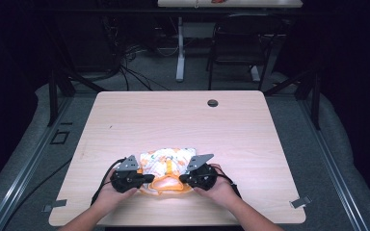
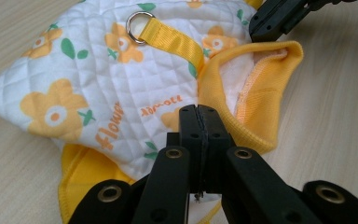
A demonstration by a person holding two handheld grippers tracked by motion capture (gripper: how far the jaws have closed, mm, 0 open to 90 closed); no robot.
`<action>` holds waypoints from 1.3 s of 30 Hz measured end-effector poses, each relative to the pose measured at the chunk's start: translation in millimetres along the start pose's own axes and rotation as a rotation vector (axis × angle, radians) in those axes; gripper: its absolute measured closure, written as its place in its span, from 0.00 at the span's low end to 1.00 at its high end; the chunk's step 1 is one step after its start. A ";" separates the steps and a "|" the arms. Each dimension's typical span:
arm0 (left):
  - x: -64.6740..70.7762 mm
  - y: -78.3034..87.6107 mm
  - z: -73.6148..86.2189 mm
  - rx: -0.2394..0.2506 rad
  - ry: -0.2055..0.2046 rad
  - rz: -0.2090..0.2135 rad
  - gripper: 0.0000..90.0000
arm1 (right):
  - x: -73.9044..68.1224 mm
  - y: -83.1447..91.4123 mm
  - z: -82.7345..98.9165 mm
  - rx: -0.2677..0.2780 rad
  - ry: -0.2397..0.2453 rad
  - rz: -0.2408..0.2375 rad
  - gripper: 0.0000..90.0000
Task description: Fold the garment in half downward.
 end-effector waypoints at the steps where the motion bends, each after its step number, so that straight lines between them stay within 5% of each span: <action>1: 0.4 -0.3 1.6 -0.002 0.001 -0.001 1.00 | -0.4 0.3 1.1 -0.008 0.006 0.007 0.99; 19: -0.3 -5.1 19.1 -0.015 0.004 -0.022 1.00 | -9.4 -9.4 15.1 -0.013 -0.008 -0.005 1.00; 39: -0.4 -7.2 19.4 -0.004 0.018 -0.033 1.00 | -10.3 -11.2 16.4 -0.001 -0.016 0.010 1.00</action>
Point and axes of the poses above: each handheld gripper's, and its own axes: y roughly backward along the jaws, z roughly out of its underside, x roughly to its right, the point moved 4 cm from there along -y, roughly forward along the jaws, and after that the axes turned 4 degrees about -x, right-handed, at the moved point
